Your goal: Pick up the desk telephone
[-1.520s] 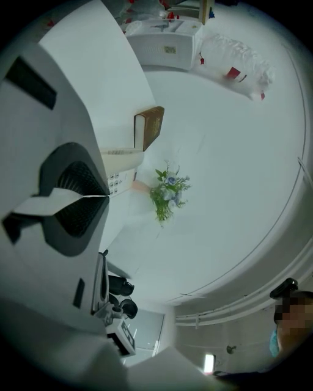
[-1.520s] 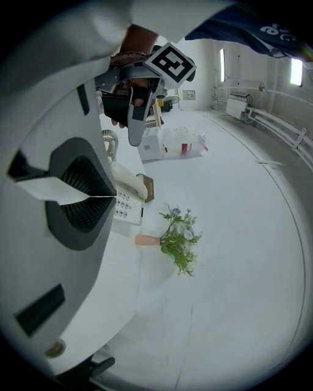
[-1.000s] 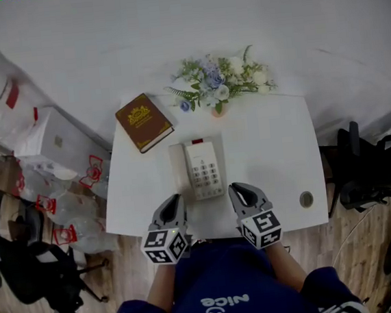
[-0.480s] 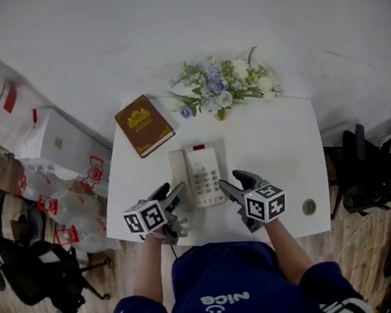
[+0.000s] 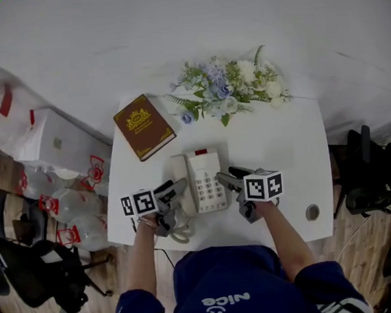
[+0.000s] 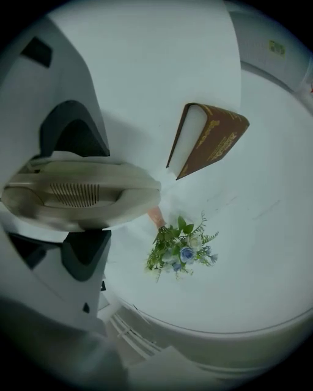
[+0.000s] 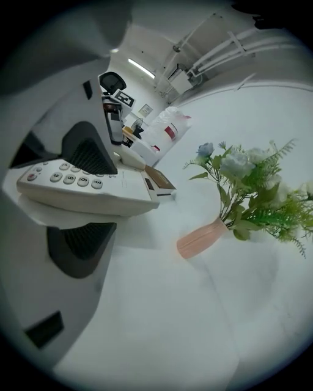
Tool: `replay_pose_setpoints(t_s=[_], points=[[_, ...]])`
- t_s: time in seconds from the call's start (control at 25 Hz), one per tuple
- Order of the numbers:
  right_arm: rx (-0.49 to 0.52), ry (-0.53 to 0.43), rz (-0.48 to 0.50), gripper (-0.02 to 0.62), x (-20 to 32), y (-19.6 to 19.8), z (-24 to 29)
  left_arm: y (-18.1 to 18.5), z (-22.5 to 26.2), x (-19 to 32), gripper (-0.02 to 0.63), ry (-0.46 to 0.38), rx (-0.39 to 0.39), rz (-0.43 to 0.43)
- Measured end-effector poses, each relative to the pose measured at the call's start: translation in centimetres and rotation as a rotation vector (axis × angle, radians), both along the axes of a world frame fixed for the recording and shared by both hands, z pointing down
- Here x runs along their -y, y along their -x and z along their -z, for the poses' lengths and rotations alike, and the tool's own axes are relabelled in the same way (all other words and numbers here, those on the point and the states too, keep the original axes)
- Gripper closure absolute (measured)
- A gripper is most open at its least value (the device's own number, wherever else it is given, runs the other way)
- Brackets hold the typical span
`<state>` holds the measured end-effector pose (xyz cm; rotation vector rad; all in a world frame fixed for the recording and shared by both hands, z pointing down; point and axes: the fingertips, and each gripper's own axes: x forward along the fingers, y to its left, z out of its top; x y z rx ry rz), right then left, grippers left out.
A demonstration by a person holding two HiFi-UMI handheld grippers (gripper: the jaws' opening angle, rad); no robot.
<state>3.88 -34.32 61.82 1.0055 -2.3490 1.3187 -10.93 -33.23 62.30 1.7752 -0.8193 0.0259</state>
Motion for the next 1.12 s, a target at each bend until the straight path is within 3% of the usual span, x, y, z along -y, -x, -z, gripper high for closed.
replay_pose_setpoints(t_s=[0.2, 0.4, 0.56, 0.64, 0.76, 0.88, 1.12], points=[[0.016, 0.071, 0.027, 0.347, 0.6, 0.6, -1.5, -0.3, -0.8, 0.0, 0.227, 0.041, -0.081, -0.055], [0.108, 0.157, 0.046, 0.341, 0.3, 1.2, -2.0, -1.1, -1.2, -0.2, 0.227, 0.080, -0.192, -0.106], [0.131, 0.217, 0.137, 0.341, -0.5, 2.6, -2.2, -1.9, -0.7, 0.1, 0.227, 0.093, -0.262, -0.139], [0.114, 0.235, 0.143, 0.341, -0.6, 2.8, -2.6, -1.9, -0.7, 0.1, 0.227, 0.090, -0.255, -0.148], [0.122, 0.252, 0.145, 0.341, -0.5, 2.8, -2.6, -1.1, -1.5, 0.0, 0.227, 0.102, -0.180, -0.143], [0.118, 0.254, 0.147, 0.347, -0.6, 2.8, -2.6, -0.9, -1.8, -0.2, 0.227, 0.132, -0.173, -0.121], [0.112, 0.226, 0.133, 0.350, -0.6, 2.7, -2.5, -1.2, -1.2, 0.0, 0.227, 0.069, -0.189, -0.096]])
